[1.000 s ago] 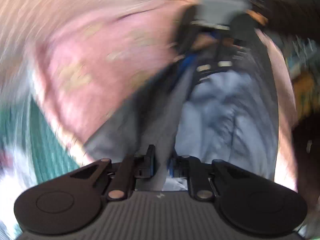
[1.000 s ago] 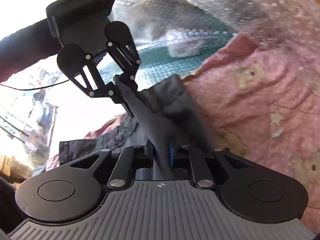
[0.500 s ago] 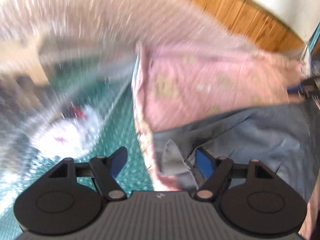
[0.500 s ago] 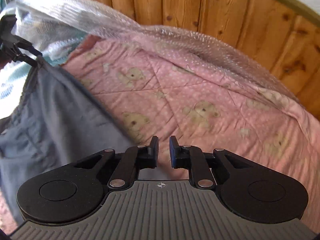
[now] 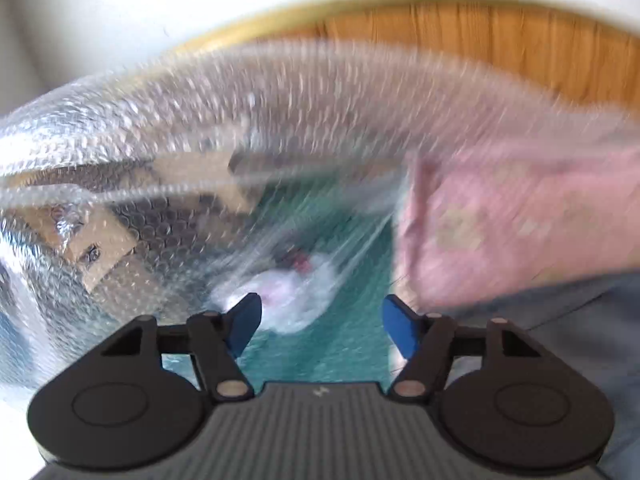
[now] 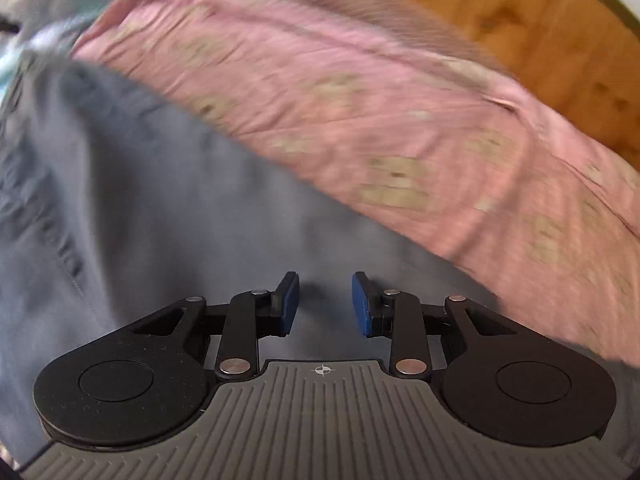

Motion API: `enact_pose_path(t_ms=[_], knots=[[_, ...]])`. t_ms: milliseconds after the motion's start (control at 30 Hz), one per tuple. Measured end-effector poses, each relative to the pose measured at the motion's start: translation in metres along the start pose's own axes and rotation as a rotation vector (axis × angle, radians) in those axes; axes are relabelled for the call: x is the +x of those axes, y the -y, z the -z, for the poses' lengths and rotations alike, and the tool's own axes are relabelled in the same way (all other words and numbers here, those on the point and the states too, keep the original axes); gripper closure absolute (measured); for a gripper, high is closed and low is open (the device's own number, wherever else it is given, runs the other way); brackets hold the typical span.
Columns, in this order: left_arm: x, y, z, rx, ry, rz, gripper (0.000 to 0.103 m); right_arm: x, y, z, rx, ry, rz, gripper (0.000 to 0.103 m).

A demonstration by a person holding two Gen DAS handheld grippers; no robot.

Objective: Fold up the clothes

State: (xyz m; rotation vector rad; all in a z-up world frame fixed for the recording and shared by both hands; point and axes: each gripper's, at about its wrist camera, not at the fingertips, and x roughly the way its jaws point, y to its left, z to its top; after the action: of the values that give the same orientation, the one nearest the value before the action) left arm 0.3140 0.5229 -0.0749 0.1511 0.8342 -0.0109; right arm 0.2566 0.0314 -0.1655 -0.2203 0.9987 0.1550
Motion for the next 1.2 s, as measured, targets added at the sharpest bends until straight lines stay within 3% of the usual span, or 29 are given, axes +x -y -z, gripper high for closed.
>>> enact_pose_path(t_ms=[67, 133, 233, 267, 300, 333, 400, 467, 500, 600, 667, 767, 800, 833, 900, 1000, 1033, 1100, 1200], knots=[[-0.030, 0.013, 0.006, -0.041, 0.031, 0.175, 0.015, -0.023, 0.031, 0.016, 0.112, 0.042, 0.016, 0.064], [-0.042, 0.040, 0.023, -0.058, -0.014, 0.339, 0.014, -0.034, 0.058, 0.038, 0.216, 0.045, 0.021, 0.064], [-0.037, 0.079, 0.064, -0.106, -0.131, 0.489, 0.016, -0.030, 0.089, 0.075, 0.305, 0.002, 0.035, 0.064], [-0.031, 0.088, 0.079, -0.125, -0.171, 0.508, 0.018, -0.026, 0.097, 0.088, 0.309, -0.016, 0.045, 0.064], [-0.023, 0.091, 0.096, -0.140, -0.215, 0.480, 0.021, -0.021, 0.104, 0.101, 0.305, -0.035, 0.063, 0.063], [-0.016, 0.091, 0.114, -0.150, -0.261, 0.433, 0.025, -0.018, 0.114, 0.113, 0.300, -0.039, 0.079, 0.057], [-0.010, 0.089, 0.143, -0.180, -0.324, 0.363, 0.039, -0.020, 0.139, 0.135, 0.311, 0.012, 0.064, 0.049], [-0.026, 0.077, 0.156, -0.242, -0.304, 0.359, 0.041, -0.024, 0.165, 0.149, 0.340, 0.029, 0.082, 0.052], [-0.034, 0.072, 0.162, -0.273, -0.294, 0.357, 0.045, -0.028, 0.177, 0.151, 0.364, 0.028, 0.093, 0.067], [-0.082, 0.084, 0.165, -0.289, -0.228, 0.377, 0.037, -0.047, 0.180, 0.150, 0.342, 0.057, 0.106, 0.065], [-0.109, 0.100, 0.171, -0.278, -0.202, 0.381, 0.032, -0.064, 0.162, 0.153, 0.267, 0.105, 0.015, 0.062], [-0.112, 0.115, 0.197, -0.259, -0.261, 0.245, 0.030, -0.073, 0.137, 0.173, 0.131, 0.102, -0.068, 0.055], [-0.105, 0.113, 0.210, -0.268, -0.301, 0.173, 0.039, -0.068, 0.136, 0.186, 0.103, 0.072, -0.053, 0.052], [-0.099, 0.106, 0.224, -0.300, -0.334, 0.125, 0.060, -0.065, 0.140, 0.200, 0.103, 0.059, -0.040, 0.049], [-0.104, 0.090, 0.238, -0.400, -0.298, 0.120, 0.066, -0.066, 0.168, 0.230, 0.198, 0.093, -0.025, 0.042], [-0.120, 0.080, 0.244, -0.581, -0.266, 0.095, 0.064, -0.075, 0.210, 0.251, 0.252, 0.073, 0.027, 0.044], [-0.128, 0.083, 0.240, -0.602, -0.249, 0.069, 0.049, -0.078, 0.223, 0.254, 0.264, 0.060, 0.027, 0.047], [-0.148, 0.096, 0.232, -0.601, -0.186, 0.042, 0.028, -0.089, 0.241, 0.257, 0.266, 0.073, 0.036, 0.051], [-0.170, 0.124, 0.225, -0.569, -0.153, 0.034, 0.026, -0.094, 0.266, 0.263, 0.268, 0.084, 0.063, 0.051]])
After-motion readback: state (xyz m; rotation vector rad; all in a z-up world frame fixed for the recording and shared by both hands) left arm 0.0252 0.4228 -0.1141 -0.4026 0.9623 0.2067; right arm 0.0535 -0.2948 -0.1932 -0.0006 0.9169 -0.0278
